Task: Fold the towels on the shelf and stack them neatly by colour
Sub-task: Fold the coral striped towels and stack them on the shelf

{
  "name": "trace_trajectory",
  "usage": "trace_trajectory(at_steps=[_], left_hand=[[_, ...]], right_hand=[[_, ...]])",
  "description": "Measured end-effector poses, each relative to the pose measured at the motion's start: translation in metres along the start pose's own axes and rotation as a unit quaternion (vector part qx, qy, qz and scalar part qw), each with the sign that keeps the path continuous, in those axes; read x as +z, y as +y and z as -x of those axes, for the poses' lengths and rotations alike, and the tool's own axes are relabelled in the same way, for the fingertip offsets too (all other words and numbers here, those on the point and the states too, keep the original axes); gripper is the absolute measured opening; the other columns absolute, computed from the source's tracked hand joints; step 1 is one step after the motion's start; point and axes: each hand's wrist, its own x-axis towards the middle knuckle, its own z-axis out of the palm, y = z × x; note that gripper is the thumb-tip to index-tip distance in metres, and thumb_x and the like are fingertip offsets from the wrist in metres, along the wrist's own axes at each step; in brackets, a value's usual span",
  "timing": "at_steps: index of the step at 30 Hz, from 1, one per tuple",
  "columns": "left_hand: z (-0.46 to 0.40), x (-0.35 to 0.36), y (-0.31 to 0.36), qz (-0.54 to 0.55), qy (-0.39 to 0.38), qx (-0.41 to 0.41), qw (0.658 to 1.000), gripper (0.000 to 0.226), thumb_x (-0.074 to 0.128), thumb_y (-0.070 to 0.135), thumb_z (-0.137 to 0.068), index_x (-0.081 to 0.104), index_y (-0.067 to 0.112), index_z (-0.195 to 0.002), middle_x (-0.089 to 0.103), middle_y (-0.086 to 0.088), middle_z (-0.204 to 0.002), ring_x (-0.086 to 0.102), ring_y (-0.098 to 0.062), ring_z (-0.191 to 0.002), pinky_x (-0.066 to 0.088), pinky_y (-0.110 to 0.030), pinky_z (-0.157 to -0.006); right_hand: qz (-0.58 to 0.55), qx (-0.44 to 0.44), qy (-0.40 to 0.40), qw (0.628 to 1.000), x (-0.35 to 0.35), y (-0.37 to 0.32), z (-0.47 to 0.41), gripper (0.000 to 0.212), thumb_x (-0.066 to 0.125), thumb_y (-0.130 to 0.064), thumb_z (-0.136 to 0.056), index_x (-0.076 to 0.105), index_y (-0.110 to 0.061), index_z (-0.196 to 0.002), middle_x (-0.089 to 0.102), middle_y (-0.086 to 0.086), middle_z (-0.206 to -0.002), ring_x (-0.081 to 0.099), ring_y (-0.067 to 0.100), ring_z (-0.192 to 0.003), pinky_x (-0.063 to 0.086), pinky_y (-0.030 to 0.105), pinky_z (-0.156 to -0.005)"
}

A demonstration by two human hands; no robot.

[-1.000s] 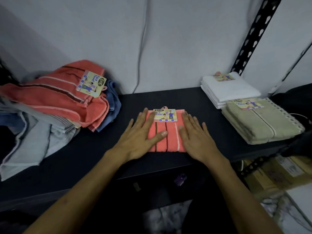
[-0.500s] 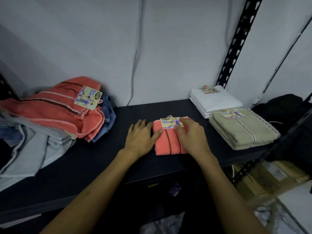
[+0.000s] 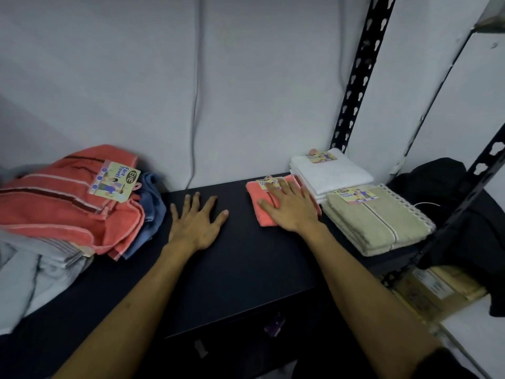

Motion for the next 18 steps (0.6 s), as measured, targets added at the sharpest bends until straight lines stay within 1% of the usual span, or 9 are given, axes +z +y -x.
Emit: trace_trajectory(at_steps=[5, 18], left_hand=[[-0.001, 0.002, -0.001, 0.006, 0.002, -0.001, 1.000, 0.073, 0.017, 0.075, -0.095, 0.012, 0.041, -0.160, -0.002, -0.001, -0.171, -0.010, -0.022, -0.156, -0.007, -0.055, -0.124], [0.000, 0.002, -0.001, 0.007, 0.003, 0.003, 1.000, 0.072, 0.017, 0.073, -0.097, 0.010, 0.040, -0.160, -0.002, 0.000, -0.171, -0.010, -0.021, -0.156, -0.007, -0.054, -0.124]], right_hand=[[-0.010, -0.007, 0.015, 1.000, 0.004, 0.008, -0.023, 0.072, 0.022, -0.073, -0.093, 0.022, -0.039, -0.157, 0.012, -0.001, -0.168, 0.005, 0.022, -0.155, 0.001, 0.049, -0.124], [-0.012, -0.017, 0.015, 1.000, 0.009, 0.011, -0.047, 0.072, 0.023, -0.073, -0.093, 0.019, -0.040, -0.157, 0.011, -0.003, -0.168, 0.004, 0.021, -0.155, 0.000, 0.049, -0.124]])
